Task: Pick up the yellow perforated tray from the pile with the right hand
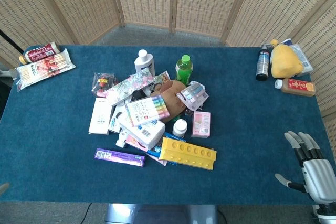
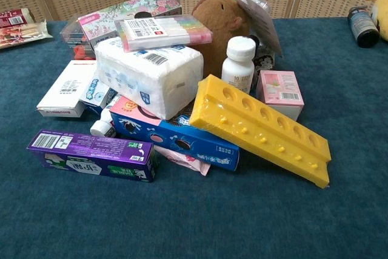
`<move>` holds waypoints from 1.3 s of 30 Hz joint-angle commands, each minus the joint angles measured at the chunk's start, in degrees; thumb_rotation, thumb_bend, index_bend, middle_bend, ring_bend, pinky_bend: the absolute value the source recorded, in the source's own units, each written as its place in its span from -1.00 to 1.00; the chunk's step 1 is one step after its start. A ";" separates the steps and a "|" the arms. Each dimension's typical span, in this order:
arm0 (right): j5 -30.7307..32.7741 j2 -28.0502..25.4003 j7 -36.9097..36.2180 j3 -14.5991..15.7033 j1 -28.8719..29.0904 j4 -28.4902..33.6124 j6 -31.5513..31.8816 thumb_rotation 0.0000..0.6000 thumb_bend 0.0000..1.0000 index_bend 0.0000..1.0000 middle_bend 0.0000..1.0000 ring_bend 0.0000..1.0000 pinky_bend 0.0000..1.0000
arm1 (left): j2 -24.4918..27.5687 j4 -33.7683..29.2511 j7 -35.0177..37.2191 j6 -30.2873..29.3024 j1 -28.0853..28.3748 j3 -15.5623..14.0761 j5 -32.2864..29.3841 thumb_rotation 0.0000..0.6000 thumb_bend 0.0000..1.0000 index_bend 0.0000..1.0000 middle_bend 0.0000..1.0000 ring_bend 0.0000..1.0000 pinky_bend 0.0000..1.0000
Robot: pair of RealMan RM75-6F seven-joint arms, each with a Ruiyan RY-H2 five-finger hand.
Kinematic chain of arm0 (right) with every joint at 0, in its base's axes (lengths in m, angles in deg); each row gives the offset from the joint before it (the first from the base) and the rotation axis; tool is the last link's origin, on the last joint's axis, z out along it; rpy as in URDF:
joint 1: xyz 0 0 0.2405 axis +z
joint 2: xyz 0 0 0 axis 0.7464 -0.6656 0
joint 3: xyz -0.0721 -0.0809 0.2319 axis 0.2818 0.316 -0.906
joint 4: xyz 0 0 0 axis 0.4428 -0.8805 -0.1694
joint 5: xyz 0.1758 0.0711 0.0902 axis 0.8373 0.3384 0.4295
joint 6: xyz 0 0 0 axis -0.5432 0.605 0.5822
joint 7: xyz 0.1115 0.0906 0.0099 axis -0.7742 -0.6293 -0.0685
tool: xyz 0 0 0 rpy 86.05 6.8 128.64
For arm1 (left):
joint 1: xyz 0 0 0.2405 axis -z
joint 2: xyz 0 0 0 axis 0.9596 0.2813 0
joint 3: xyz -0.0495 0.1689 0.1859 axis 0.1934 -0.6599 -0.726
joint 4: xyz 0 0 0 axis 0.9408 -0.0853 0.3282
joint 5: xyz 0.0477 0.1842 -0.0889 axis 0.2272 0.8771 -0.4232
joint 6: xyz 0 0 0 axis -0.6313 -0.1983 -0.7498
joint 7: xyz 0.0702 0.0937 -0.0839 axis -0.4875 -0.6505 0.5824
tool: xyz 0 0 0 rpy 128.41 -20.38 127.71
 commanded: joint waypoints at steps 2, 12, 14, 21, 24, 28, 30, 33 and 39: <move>-0.25 0.23 0.01 0.68 0.45 0.42 -1.21 1.00 -1.00 -1.00 -1.00 -1.00 -1.00 | 0.30 -0.06 0.49 -0.79 -0.36 0.01 0.25 1.00 -1.00 -1.00 -1.00 -1.00 -1.00; -2.55 0.73 -6.15 4.10 2.84 5.51 -7.34 1.00 -1.00 -1.00 -1.00 -1.00 -1.00 | 0.55 -0.22 0.80 -1.24 -0.66 -0.05 0.52 1.00 -1.00 -1.00 -1.00 -1.00 -1.00; -2.46 1.79 -4.66 4.18 4.15 6.44 -10.09 1.00 -1.00 -1.00 -1.00 -1.00 -1.00 | 0.52 -0.27 0.63 -1.07 -0.62 -0.02 0.47 1.00 -1.00 -1.00 -1.00 -1.00 -1.00; 0.82 6.33 -0.47 3.37 8.23 10.60 -18.51 1.00 -1.00 -1.00 -1.00 -1.00 -1.00 | 0.60 -0.13 0.83 -1.02 -0.70 0.11 -0.31 1.00 -1.00 -1.00 -1.00 -1.00 -1.00; 3.41 8.92 2.42 2.24 10.15 11.62 -22.03 1.00 -1.00 -1.00 -1.00 -1.00 -1.00 | 0.65 0.00 1.50 -0.81 -0.60 0.17 -0.74 1.00 -1.00 -1.00 -1.00 -1.00 -1.00; 8.25 13.10 6.25 -0.21 12.54 12.14 -25.49 1.00 -1.00 -1.00 -1.00 -1.00 -1.00 | 0.85 0.28 2.52 0.00 -0.39 -0.18 -0.49 1.00 -1.00 -1.00 -1.00 -1.00 -1.00; 10.16 15.12 7.73 -1.29 13.34 11.59 -26.21 1.00 -1.00 -1.00 -1.00 -1.00 -1.00 | 0.85 0.35 2.50 0.07 -0.38 -0.14 -0.68 1.00 -1.00 -1.00 -1.00 -1.00 -1.00; 13.49 17.90 9.72 -2.89 14.59 10.36 -27.34 1.00 -1.00 -1.00 -1.00 -1.00 -1.00 | 0.82 0.32 2.42 0.23 -0.33 0.00 -1.19 1.00 -1.00 -1.00 -1.00 -1.00 -1.00; 18.05 21.27 12.81 -4.70 16.13 8.36 -27.97 1.00 -1.00 -1.00 -1.00 -1.00 -1.00 | 0.72 0.37 2.19 0.71 -0.21 0.09 -1.63 1.00 -1.00 -1.00 -1.00 -1.00 -1.00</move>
